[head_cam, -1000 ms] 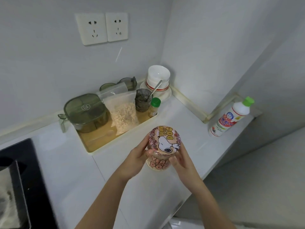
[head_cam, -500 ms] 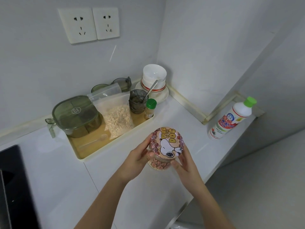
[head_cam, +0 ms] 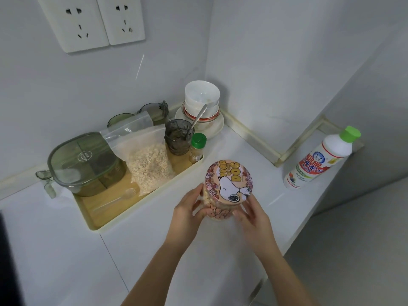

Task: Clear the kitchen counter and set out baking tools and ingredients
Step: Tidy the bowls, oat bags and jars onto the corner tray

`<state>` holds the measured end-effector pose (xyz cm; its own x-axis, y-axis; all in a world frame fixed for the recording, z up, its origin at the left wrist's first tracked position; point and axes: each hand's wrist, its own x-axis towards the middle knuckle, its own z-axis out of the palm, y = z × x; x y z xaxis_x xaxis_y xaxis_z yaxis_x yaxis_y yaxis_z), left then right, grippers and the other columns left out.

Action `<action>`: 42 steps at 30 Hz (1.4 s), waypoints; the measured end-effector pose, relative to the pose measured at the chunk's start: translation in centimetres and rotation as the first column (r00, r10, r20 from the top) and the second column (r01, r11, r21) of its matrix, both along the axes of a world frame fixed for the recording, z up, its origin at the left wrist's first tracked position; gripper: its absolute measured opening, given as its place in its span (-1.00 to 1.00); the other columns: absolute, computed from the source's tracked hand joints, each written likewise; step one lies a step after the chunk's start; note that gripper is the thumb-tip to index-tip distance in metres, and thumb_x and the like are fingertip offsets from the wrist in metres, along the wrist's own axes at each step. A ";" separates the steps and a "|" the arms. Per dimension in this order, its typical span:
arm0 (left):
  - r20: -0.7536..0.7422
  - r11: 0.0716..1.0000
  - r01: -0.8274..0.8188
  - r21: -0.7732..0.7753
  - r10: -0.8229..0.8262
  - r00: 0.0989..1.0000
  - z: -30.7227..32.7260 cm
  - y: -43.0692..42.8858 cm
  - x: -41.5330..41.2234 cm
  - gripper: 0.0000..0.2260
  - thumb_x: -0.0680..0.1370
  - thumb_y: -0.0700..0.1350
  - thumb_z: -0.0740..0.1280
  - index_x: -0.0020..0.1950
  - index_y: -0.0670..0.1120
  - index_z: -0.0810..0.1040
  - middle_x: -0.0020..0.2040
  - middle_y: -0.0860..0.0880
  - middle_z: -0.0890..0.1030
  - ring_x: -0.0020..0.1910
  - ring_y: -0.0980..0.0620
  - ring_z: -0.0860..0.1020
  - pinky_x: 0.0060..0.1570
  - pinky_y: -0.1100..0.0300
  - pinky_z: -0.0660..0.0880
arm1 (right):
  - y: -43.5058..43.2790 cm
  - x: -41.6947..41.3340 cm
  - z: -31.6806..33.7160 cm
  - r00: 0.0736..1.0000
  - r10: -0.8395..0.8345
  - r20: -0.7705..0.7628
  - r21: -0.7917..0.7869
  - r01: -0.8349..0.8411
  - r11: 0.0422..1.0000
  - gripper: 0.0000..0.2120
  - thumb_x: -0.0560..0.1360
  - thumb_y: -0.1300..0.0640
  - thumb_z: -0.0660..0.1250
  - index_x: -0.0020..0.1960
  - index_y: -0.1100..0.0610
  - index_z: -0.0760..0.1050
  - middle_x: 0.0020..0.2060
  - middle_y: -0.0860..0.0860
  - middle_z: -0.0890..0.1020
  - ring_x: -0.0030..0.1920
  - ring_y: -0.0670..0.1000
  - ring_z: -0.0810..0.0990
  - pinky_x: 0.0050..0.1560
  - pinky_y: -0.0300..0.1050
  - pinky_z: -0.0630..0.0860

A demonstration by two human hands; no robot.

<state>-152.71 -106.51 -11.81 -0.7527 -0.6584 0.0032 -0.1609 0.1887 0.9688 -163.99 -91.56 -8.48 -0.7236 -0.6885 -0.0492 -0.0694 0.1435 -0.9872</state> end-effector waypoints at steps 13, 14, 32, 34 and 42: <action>0.009 1.000 0.016 -0.004 -0.016 1.000 0.1 -3.9 -11.5 -0.44 0.55 -0.24 0.30 0.53 -0.02 0.24 0.19 -0.02 0.58 0.10 0.15 0.56 0.15 0.31 0.46 | -5.8 -9.0 -0.7 0.990 -0.101 -0.102 -0.049 0.097 0.994 -0.36 0.51 0.36 0.35 0.52 0.13 0.21 0.39 -0.04 0.45 0.38 -0.08 0.42 0.38 -0.01 0.38; 0.007 1.000 0.013 -0.010 -0.013 1.000 0.0 -4.2 -12.6 -0.44 0.55 -0.24 0.30 0.53 -0.02 0.23 0.18 -0.03 0.59 0.09 0.12 0.56 0.13 0.31 0.45 | -6.3 -9.9 -0.8 0.988 -0.110 -0.109 -0.048 0.105 0.993 -0.34 0.50 0.32 0.37 0.52 0.11 0.20 0.39 -0.05 0.45 0.38 -0.08 0.42 0.39 0.00 0.37; -0.086 0.971 -0.231 0.068 0.236 0.968 -0.1 -6.6 -19.8 -0.58 0.53 -0.25 0.35 0.39 -0.08 0.45 0.22 0.03 0.47 0.01 0.43 0.50 0.11 0.43 0.34 | -11.0 -16.3 -2.5 0.975 -0.195 -0.107 -0.102 0.185 0.977 -0.24 0.45 0.42 0.35 0.53 -0.01 0.18 0.38 -0.14 0.46 0.38 -0.09 0.42 0.41 0.04 0.35; -0.079 0.969 -0.239 0.065 0.244 0.967 -0.1 -6.7 -20.2 -0.59 0.54 -0.21 0.35 0.39 -0.07 0.45 0.28 -0.04 0.44 0.13 0.18 0.54 0.19 0.34 0.36 | -11.3 -16.6 -2.6 0.975 -0.199 -0.101 -0.108 0.188 0.976 -0.24 0.45 0.44 0.35 0.53 0.01 0.20 0.37 -0.13 0.47 0.37 -0.11 0.43 0.40 -0.01 0.37; -0.066 0.965 -0.249 0.086 0.255 0.965 -1.0 -6.9 -20.9 -0.57 0.53 -0.13 0.35 0.40 -0.06 0.44 0.23 0.01 0.43 0.28 -0.05 0.49 0.34 -0.06 0.38 | -11.8 -17.1 -3.6 0.979 -0.195 -0.051 -0.171 0.184 0.968 -0.26 0.43 0.40 0.35 0.52 0.01 0.22 0.37 -0.13 0.47 0.39 -0.06 0.42 0.41 0.08 0.33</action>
